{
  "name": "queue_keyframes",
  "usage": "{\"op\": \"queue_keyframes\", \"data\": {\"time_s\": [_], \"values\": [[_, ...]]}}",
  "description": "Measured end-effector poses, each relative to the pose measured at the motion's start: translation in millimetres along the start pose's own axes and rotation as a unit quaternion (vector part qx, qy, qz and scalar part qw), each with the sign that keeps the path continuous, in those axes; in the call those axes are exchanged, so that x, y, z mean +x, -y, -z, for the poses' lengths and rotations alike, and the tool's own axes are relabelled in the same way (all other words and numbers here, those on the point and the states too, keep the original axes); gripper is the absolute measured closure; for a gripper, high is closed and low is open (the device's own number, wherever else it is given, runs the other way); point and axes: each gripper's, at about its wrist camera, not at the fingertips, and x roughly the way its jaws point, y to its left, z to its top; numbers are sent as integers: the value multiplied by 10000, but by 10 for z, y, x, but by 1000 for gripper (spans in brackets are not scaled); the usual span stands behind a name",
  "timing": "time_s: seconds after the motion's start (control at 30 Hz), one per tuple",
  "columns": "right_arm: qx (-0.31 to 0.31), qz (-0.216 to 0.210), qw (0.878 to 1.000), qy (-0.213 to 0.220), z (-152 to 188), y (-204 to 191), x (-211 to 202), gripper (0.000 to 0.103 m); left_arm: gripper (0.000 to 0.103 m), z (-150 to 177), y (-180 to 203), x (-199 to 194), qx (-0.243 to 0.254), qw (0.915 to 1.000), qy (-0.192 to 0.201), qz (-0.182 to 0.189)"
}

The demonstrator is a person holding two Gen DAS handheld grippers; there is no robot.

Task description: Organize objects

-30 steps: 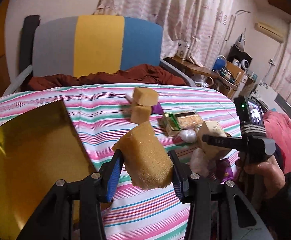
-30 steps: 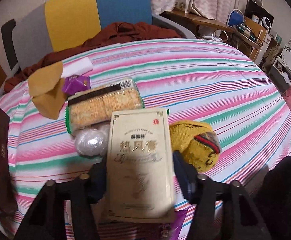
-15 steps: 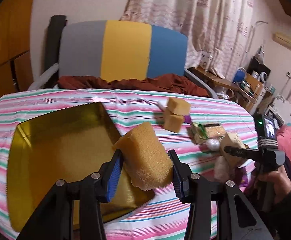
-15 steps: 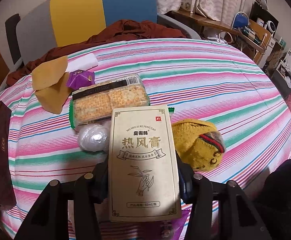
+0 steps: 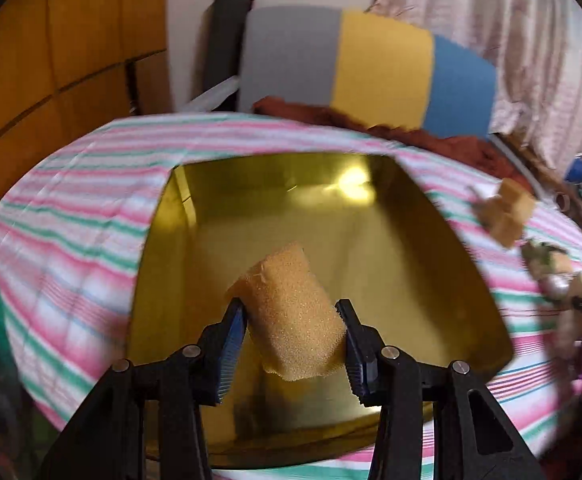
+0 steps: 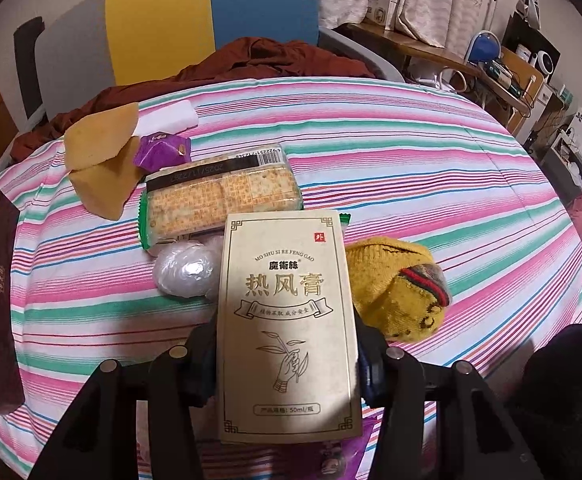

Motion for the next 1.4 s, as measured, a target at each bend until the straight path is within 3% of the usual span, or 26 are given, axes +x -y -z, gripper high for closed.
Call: {"op": "queue_keyframes", "data": {"time_s": [0.3, 0.47, 0.67, 0.97, 1.07, 1.17, 1.3, 1.4], "values": [[-80, 64, 9999, 51, 9, -35, -16, 51, 50, 109, -225, 196, -125, 9991, -184, -360], [-80, 49, 9998, 146, 10, -44, -66, 51, 47, 111, -236, 146, -220, 9993, -109, -288], [-132, -31, 9991, 401, -5, -67, -178, 51, 33, 81, -260, -41, -344, 9992, 130, -146], [-479, -107, 9930, 1072, 0, -336, -590, 51, 26, 66, -426, -356, -654, 9970, 423, -29], [-736, -358, 9862, 1441, -31, -623, -882, 51, 26, 75, -489, -455, -726, 9960, 511, -21], [-985, -1201, 9769, 1466, -87, -1008, -1128, 51, 22, 105, -565, -585, -756, 9952, 622, -73], [-1640, -2205, 9547, 1139, -52, -1799, -1252, 51, 22, 142, -671, -656, -876, 9940, 653, -73], [-2175, -2666, 9363, 707, 86, -2425, -1195, 51, 22, 187, -763, -675, -992, 9930, 638, -88]]}}
